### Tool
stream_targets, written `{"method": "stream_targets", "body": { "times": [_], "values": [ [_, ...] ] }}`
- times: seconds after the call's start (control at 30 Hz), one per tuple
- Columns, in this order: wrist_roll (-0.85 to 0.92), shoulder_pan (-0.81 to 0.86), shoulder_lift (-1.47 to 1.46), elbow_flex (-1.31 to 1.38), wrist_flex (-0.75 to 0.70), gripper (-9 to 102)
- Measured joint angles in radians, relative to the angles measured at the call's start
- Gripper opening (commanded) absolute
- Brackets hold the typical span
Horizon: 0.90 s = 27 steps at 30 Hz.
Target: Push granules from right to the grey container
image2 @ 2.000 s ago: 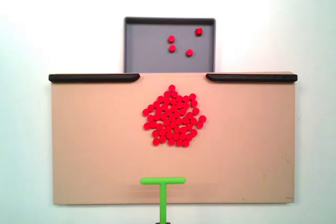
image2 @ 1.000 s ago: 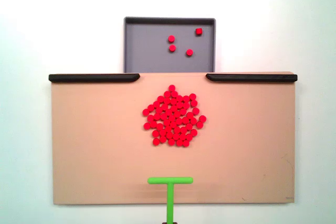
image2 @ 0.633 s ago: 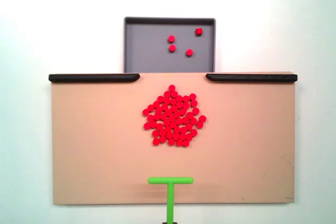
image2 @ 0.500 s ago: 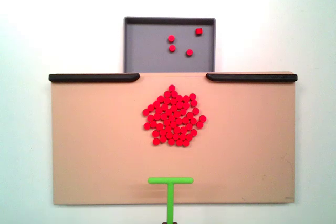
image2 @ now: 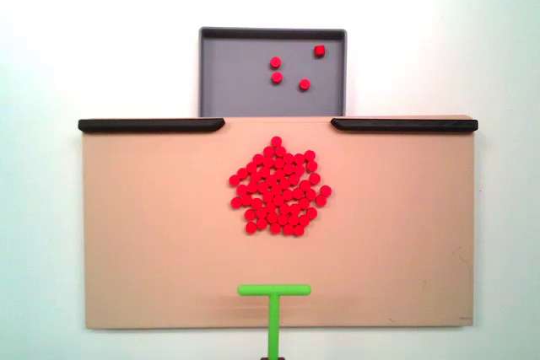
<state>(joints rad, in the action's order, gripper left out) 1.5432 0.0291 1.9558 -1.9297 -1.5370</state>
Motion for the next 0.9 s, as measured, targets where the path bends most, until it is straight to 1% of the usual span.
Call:
{"method": "stream_targets", "body": {
  "times": [0.23, 0.67, 0.77, 0.9],
  "values": [
    [0.0, 0.0, -0.011, 0.0, 0.0, 0],
    [-0.029, 0.061, -0.014, 0.0, 0.0, 0],
    [0.04, 0.086, -0.025, 0.0, 0.0, 0],
    [0.238, 0.152, -0.04, 0.0, 0.006, 0]
  ]
}}
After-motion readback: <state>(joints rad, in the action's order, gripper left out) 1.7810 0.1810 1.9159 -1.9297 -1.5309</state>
